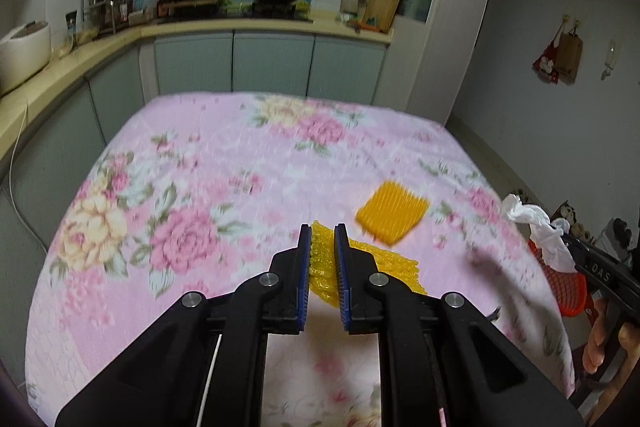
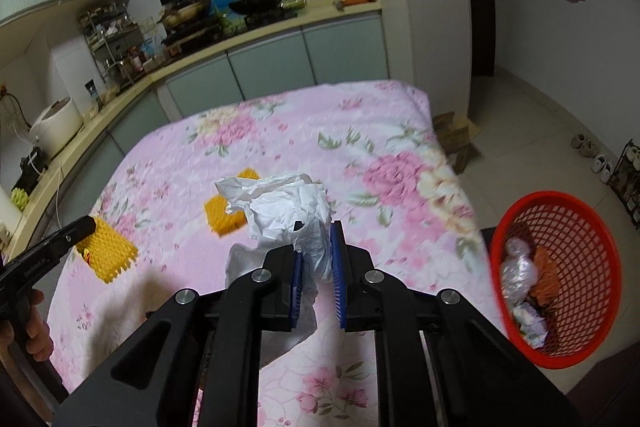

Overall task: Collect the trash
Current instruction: 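Carry the yellow foam net and white tissue over the red basket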

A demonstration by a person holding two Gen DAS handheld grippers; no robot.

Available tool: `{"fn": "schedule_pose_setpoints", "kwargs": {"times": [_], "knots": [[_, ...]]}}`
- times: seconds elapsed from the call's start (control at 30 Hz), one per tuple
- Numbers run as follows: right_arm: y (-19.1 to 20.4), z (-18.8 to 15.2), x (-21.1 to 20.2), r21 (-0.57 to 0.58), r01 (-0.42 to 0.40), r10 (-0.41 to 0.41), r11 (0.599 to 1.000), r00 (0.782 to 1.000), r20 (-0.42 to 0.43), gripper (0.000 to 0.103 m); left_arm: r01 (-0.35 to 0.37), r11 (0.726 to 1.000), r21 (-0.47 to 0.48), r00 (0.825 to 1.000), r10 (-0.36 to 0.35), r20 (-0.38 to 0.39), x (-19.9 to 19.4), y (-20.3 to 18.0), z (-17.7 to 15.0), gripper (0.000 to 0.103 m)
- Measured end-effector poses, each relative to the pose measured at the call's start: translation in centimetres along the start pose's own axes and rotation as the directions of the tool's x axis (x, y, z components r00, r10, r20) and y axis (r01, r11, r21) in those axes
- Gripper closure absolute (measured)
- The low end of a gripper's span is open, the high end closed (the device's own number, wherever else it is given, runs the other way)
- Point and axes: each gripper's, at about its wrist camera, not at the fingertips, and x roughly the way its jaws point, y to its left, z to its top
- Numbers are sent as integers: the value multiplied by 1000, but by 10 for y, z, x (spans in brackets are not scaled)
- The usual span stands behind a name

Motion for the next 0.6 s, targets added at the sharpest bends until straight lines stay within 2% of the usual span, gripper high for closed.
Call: {"fn": "schedule_pose_setpoints", "kwargs": {"times": [0.27, 0.6], "knots": [[-15, 14, -28, 21, 20, -22, 1000, 997, 70, 90, 41, 999, 36, 997, -43, 61, -5, -30, 25, 92], [-50, 26, -62, 69, 82, -90, 994, 987, 136, 90, 140, 984, 109, 984, -150, 90, -2, -94, 47, 92]]}}
